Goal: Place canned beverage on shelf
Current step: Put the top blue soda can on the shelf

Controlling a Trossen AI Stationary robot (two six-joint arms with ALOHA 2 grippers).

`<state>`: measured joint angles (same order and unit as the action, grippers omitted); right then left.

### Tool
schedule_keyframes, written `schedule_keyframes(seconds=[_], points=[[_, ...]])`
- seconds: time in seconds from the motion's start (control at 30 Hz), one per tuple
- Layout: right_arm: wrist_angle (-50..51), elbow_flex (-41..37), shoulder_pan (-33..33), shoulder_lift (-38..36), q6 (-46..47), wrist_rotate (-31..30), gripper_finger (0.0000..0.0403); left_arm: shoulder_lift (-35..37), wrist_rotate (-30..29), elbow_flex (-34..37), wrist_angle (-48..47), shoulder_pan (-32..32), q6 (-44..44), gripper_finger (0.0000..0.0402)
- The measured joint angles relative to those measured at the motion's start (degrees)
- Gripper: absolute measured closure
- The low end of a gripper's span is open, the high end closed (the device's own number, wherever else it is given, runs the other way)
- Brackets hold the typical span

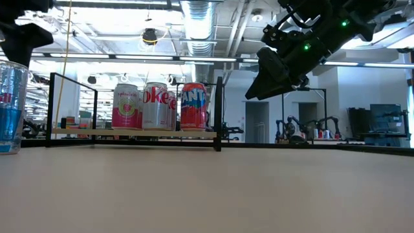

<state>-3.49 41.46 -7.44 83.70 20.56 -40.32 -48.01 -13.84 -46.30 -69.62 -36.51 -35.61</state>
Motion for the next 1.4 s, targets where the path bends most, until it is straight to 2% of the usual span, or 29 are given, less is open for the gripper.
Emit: schedule_keyframes(seconds=[0.47,0.57,0.77,0.93,1.0,1.2,1.4], points=[[0.0,0.0,0.0,0.0,0.0,0.0,0.0113,0.0,-0.3,0.7,0.1,0.0,4.8,0.0108],[0.0,0.0,0.0,0.0,0.0,0.0,0.0113,0.0,-0.3,0.7,0.1,0.0,5.0,0.0123],[0.0,0.0,0.0,0.0,0.0,0.0,0.0113,0.0,0.1,0.7,0.1,0.0,5.0,0.0185],[0.0,0.0,0.1,0.0,0.0,0.0,0.0113,-0.1,-0.2,-0.8,0.3,0.0,5.0,0.0185],[0.0,0.0,0.1,0.0,0.0,0.0,0.0113,0.0,-2.1,-3.2,-0.1,0.6,5.0,0.0185],[-0.1,0.0,0.1,0.0,0.0,0.0,0.0113,0.0,-7.2,-11.0,-5.3,6.2,10.0,0.0185],[-0.2,0.0,0.8,0.0,-0.1,0.0,0.0113,0.0,-10.1,-14.9,-8.8,19.0,22.6,0.0185]])
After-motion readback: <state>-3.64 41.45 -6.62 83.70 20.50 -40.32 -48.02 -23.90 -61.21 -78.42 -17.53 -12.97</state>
